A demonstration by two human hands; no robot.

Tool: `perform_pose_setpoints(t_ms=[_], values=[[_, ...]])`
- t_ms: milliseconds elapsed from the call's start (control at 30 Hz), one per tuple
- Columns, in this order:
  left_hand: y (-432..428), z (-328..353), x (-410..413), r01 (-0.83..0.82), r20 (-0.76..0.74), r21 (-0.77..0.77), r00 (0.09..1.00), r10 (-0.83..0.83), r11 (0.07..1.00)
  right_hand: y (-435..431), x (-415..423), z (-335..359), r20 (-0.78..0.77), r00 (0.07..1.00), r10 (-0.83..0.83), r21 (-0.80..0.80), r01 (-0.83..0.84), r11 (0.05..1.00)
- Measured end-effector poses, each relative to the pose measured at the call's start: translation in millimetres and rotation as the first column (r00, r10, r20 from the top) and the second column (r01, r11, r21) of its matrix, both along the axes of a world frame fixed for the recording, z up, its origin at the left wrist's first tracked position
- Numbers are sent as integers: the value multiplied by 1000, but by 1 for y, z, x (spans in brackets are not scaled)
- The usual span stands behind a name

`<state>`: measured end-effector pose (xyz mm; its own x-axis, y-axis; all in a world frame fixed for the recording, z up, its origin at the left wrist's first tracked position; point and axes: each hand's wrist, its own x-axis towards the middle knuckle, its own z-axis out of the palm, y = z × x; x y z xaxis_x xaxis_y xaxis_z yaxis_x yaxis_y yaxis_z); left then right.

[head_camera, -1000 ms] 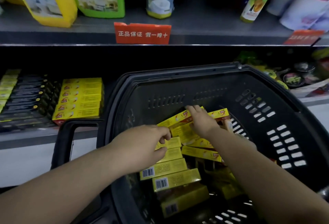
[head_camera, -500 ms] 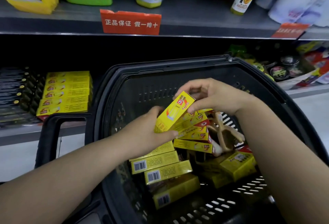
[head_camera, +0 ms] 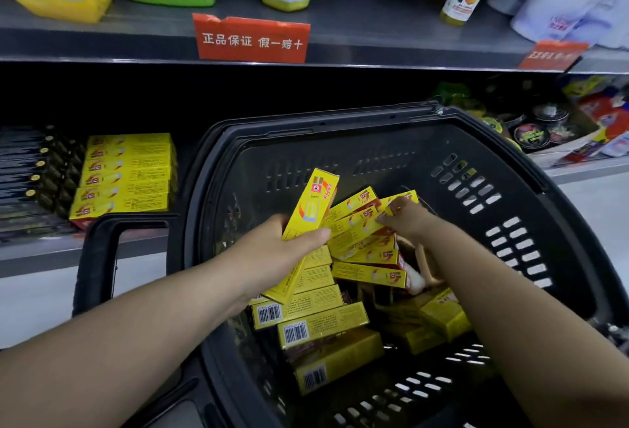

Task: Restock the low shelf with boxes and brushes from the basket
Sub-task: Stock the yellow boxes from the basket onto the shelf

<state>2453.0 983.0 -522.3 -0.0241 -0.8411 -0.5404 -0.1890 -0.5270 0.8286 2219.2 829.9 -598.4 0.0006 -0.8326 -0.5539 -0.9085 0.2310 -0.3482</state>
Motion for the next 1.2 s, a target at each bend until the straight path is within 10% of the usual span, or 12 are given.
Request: perform_pose_setpoints(t_ms=[300,567,667,767,1033,1200], values=[[2,3,0,3,-55,36,999,-1,999,23,23,126,606,752,260,35,-352,935],[9,2,-5,36,-105,59,994,-30,998,28,36,102,740,652,165,202,-450,870],[8,-3,-3,9,-94,76,996,-2,997,24,16,73,226,850,476,328,-526,785],[6,-6,-2,-10,-100,71,995,17,997,30,-2,29,-371,623,689,536,-463,706],[2,-4,-2,-45,-131,68,990,53,997,39,15,-14,-605,289,742,536,-541,648],[3,0,1,-28,-158,74,987,39,997,23,1,23,-518,565,642,341,-552,761]])
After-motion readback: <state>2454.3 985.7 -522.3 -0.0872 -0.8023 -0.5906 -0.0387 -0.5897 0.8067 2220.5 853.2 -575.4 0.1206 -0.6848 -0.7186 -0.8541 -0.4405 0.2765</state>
